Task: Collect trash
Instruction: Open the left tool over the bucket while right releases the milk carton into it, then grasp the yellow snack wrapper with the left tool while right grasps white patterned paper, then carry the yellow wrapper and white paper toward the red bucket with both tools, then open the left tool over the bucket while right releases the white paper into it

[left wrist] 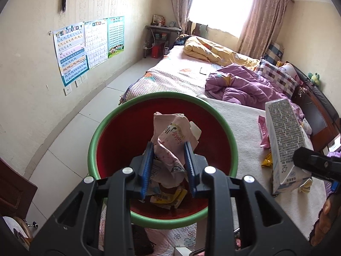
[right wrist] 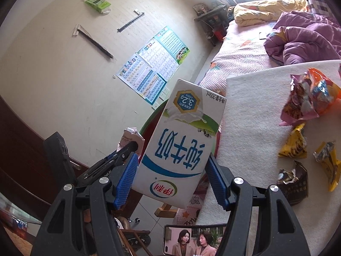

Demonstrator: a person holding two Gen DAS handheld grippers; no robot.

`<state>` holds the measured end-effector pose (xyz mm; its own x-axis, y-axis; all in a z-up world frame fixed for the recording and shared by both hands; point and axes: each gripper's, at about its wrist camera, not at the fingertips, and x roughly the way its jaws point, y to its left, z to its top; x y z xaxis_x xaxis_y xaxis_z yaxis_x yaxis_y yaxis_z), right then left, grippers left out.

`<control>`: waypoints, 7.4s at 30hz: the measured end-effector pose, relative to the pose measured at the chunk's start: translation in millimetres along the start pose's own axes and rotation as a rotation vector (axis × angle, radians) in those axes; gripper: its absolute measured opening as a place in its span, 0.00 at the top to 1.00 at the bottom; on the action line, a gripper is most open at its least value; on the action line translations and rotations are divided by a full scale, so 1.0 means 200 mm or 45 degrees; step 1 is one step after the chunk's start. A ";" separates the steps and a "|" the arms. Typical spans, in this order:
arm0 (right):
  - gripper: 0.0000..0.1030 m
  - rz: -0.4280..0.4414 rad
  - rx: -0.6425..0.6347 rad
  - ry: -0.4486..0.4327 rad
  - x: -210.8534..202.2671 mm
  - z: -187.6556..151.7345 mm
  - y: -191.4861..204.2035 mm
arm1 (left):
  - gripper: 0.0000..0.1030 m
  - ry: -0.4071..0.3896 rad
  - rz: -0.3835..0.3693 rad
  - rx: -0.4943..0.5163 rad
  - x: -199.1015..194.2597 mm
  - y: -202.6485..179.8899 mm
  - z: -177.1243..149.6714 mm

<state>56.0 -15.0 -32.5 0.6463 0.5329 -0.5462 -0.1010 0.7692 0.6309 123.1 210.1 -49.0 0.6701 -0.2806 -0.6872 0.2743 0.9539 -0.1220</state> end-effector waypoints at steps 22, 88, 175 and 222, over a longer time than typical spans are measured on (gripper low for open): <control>0.38 0.008 -0.068 0.083 0.24 0.05 0.13 | 0.72 0.047 0.028 -0.011 0.12 0.06 0.03; 0.56 -0.401 -0.024 0.065 -0.74 -0.20 -1.13 | 0.42 0.246 -0.123 0.027 0.15 -1.32 -0.38; 0.54 -0.452 -0.067 -0.105 -0.59 -0.23 -0.61 | 0.72 0.158 -0.301 0.186 0.04 -1.02 -0.29; 0.66 -0.457 0.054 0.226 -0.43 -0.59 -0.57 | 0.72 0.063 -0.091 0.065 0.03 -0.31 -0.10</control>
<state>-77.4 -108.0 -122.5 0.4936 0.2886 -0.8204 0.1409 0.9043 0.4029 95.9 151.1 -60.1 0.6127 -0.3410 -0.7130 0.3557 0.9246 -0.1365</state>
